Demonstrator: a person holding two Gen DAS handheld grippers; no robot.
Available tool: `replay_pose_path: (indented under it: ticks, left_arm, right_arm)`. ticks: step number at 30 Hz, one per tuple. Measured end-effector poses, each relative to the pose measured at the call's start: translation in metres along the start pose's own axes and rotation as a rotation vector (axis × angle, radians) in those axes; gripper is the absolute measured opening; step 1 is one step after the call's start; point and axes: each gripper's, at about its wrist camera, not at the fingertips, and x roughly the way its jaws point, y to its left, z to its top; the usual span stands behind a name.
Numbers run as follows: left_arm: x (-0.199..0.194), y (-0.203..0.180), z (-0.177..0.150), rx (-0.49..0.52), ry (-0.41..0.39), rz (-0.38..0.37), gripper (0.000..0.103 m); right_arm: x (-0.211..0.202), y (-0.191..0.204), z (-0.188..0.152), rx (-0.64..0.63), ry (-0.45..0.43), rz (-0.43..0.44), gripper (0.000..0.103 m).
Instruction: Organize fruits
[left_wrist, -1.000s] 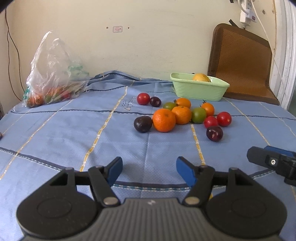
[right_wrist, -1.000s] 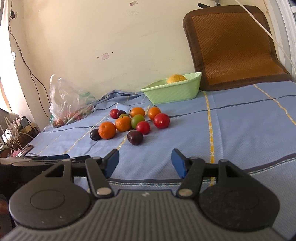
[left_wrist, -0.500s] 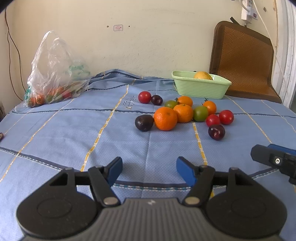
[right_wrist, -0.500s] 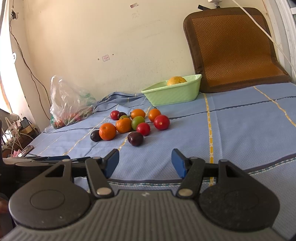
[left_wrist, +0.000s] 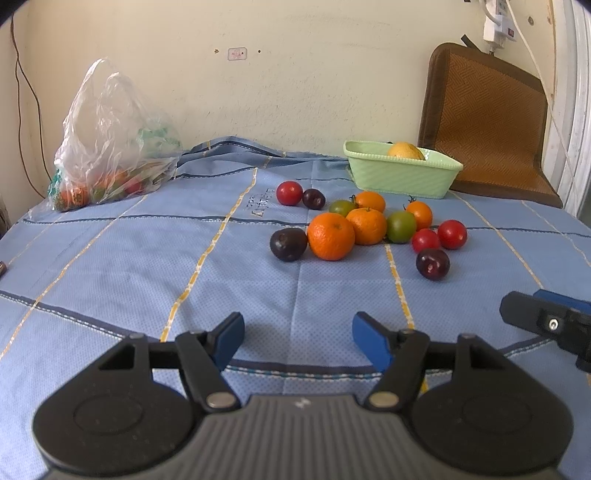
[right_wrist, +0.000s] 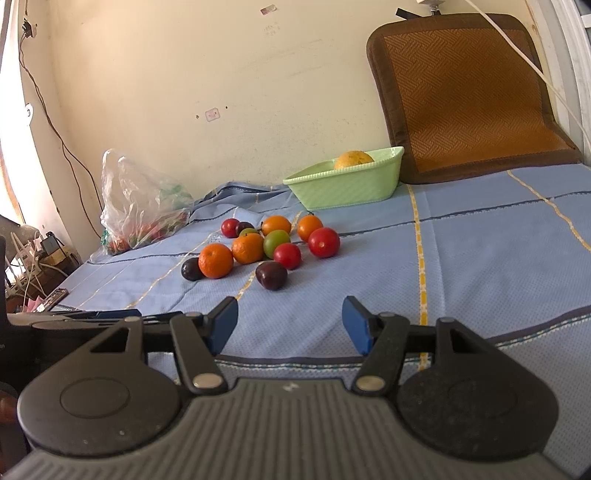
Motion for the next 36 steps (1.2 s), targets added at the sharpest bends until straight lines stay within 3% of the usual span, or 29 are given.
replay_pose_path:
  ticks: [9,14,18,21,31,36]
  left_arm:
    - [-0.003,0.000,0.000,0.005,-0.020,-0.032,0.066]
    - [-0.004,0.001,0.001,0.003,-0.018,-0.053,0.065]
    - [-0.002,0.005,0.003,-0.015,0.000,-0.092,0.062]
    - [0.000,0.011,0.008,-0.030,0.009,-0.133,0.061]
    - [0.024,0.001,0.051,0.261,-0.101,-0.111,0.061]
    - [0.041,-0.002,0.064,0.358,-0.103,-0.192,0.056]
  right_arm:
    - [0.001,0.002,0.000,-0.010,0.005,-0.003,0.063]
    - [0.004,0.002,0.000,-0.014,0.025,-0.013,0.056]
    - [0.007,0.002,0.001,-0.012,0.039,-0.024,0.056]
    - [0.010,0.002,0.003,-0.014,0.054,-0.020,0.049]
    - [0.034,0.019,0.022,-0.165,0.071,-0.008,0.045]
    - [0.055,0.017,0.028,-0.186,0.126,-0.002,0.044]
